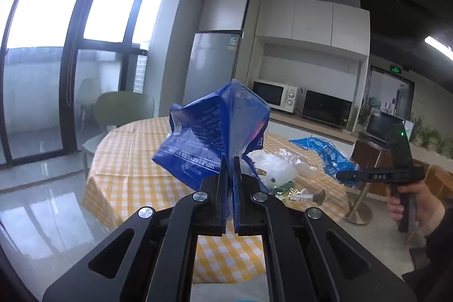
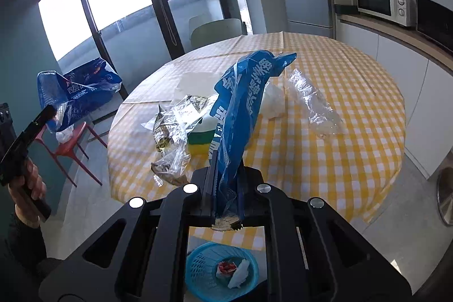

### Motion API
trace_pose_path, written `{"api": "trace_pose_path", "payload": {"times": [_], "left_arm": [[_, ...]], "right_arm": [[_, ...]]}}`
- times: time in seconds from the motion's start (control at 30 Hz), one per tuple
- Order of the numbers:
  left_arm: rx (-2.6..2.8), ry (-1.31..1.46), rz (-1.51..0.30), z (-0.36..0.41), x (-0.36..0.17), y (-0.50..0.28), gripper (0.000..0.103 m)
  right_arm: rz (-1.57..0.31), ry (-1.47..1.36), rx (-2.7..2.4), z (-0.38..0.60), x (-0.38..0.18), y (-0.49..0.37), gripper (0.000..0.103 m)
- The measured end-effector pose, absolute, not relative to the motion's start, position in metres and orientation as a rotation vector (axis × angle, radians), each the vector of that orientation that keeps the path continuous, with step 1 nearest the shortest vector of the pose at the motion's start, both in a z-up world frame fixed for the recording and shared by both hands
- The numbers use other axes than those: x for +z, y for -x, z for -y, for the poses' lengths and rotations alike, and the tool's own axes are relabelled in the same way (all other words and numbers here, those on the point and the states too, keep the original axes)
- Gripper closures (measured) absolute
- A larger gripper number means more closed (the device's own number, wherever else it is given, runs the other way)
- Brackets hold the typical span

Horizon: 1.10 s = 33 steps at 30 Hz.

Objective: Collect trash
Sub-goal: 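Carry both blue bags down over the blue wastebasket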

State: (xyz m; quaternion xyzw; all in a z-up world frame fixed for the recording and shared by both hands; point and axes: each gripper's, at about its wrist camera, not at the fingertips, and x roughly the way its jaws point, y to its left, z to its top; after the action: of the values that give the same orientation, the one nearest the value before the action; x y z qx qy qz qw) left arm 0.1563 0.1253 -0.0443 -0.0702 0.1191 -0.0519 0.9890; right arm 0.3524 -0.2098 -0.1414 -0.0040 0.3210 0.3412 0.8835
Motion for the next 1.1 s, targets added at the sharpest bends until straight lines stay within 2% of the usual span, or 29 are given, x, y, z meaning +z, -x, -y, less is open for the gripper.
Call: {"api": "trace_pose_path", "payload": {"times": [0.53, 1.1], "left_arm": [[-0.403, 0.058, -0.347, -0.090, -0.068, -0.135, 0.101], [-0.711, 0.047, -0.478, -0.057, -0.097, -0.131, 0.101]], "right_arm": [[-0.650, 0.070, 0.782, 0.252, -0.146, -0.289, 0.094], [-0.764, 0.123, 0.842, 0.276, -0.157, -0.217, 0.094]]}}
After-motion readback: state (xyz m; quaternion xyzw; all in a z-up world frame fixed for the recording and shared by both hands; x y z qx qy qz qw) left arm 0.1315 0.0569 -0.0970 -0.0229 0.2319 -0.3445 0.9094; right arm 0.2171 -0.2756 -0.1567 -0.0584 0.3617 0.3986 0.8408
